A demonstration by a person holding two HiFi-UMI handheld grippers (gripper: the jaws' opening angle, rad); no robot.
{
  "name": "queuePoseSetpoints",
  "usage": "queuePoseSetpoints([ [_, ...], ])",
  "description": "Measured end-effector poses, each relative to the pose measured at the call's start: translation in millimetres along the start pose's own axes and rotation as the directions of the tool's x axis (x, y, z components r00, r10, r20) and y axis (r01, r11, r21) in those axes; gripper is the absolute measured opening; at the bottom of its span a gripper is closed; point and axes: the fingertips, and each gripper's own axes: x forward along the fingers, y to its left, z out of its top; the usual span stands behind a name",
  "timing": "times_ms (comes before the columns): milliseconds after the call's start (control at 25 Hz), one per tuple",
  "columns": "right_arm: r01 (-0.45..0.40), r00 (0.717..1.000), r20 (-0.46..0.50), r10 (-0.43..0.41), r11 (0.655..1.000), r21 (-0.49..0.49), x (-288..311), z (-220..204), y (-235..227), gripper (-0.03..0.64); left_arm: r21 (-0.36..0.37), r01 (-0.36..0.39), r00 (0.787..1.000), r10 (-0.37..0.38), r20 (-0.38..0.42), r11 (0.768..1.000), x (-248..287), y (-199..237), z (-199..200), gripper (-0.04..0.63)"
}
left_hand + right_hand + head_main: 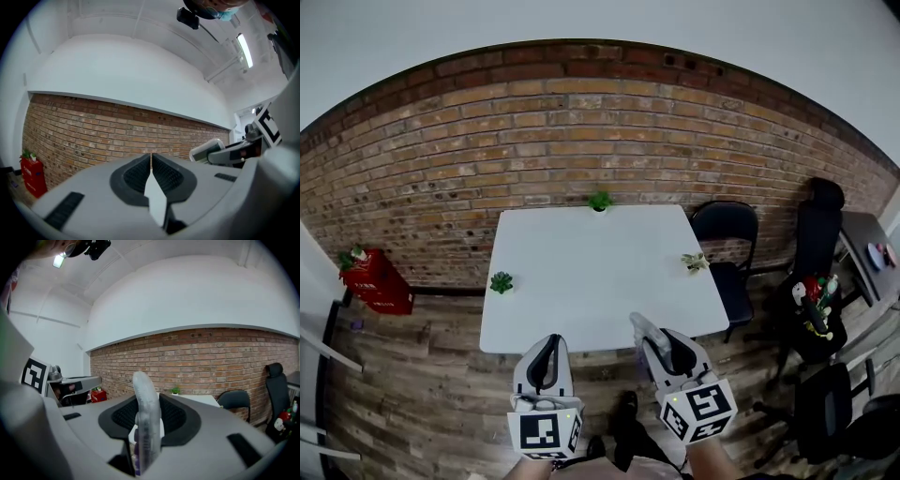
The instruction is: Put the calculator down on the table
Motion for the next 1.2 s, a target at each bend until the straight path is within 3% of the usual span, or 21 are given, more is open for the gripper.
queuePoseSetpoints([
  [440, -0.035, 0.999, -0.028, 0.037, 0.998, 0.046, 56.9, -16.5, -39.6, 0.123, 0.021, -0.012, 0.998, 0.013, -0.054, 1.0, 61.6, -0.7, -27.1, 0.021],
  [800, -0.08, 0.996, -0.04, 0.085, 0.99, 0.112, 141.9, -15.0, -117.9, 0.123, 0.082, -0.001, 0.995, 0.01, -0.099, 0.997, 173.2, -18.1, -41.2, 0.021],
  [1200, -0.193, 0.981, -0.017, 0.196, 0.977, 0.088, 230.9, 23.7, -168.0, 0.123, 0.112, -0.106, 0.992, 0.112, -0.053, 0.988, 262.3, -8.0, -21.1, 0.021],
])
